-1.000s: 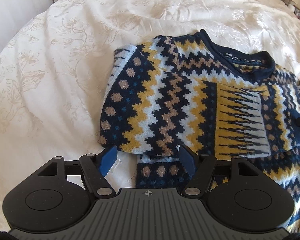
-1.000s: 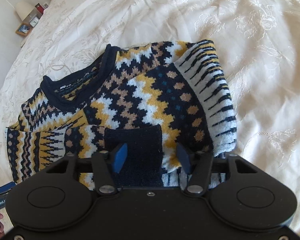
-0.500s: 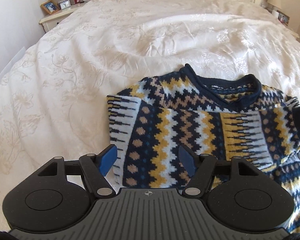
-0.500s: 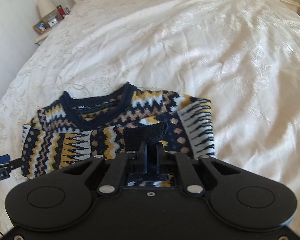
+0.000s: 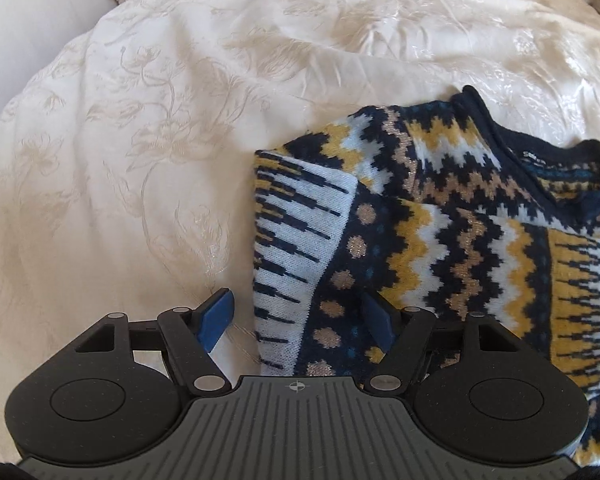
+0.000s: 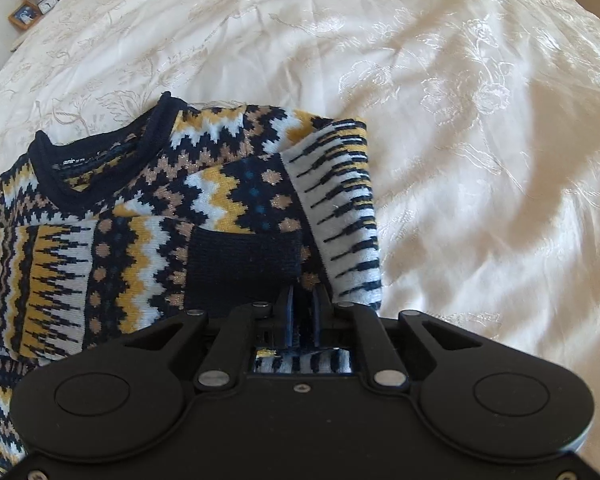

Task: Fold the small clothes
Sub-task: 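Pinch the laid cuff with the right gripper, straighten it, then release, then move both grippers to the navy ribbed hem and close on it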

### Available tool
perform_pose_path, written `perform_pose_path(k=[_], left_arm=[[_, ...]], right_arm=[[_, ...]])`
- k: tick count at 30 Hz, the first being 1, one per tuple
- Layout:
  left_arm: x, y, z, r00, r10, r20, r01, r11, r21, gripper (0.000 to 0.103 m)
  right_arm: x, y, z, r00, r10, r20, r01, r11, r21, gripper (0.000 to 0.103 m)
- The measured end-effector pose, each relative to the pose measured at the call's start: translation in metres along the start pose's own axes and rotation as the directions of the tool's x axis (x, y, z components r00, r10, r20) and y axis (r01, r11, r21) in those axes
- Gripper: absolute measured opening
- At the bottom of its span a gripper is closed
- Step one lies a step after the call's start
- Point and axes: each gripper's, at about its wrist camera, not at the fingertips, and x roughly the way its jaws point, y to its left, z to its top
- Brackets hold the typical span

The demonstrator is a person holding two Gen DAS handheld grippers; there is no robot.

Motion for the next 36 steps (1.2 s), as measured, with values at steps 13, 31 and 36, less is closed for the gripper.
perform_pose_path(k=[13, 31, 36], left_arm=[[-0.057, 0.009, -0.042, 0.999, -0.038, 0.008, 0.038, 0.999, -0.009, 0.069], [-0.112, 0.015, -0.166, 0.988, -0.146, -0.056, 0.151, 0.984, 0.096, 0.069], [-0.124, 0.013, -0.201, 0.987, -0.146, -0.073, 0.152, 0.985, 0.081, 0.069]], right_arm=[[-0.058, 0.0, -0.03, 0.994, -0.013, 0.105, 0.013, 1.0, -0.003, 0.077], [-0.103, 0.006, -0.169, 1.0, -0.015, 0.026, 0.015, 1.0, 0.0, 0.09], [-0.106, 0.005, -0.196, 1.0, 0.021, -0.001, -0.021, 0.999, -0.049, 0.096]])
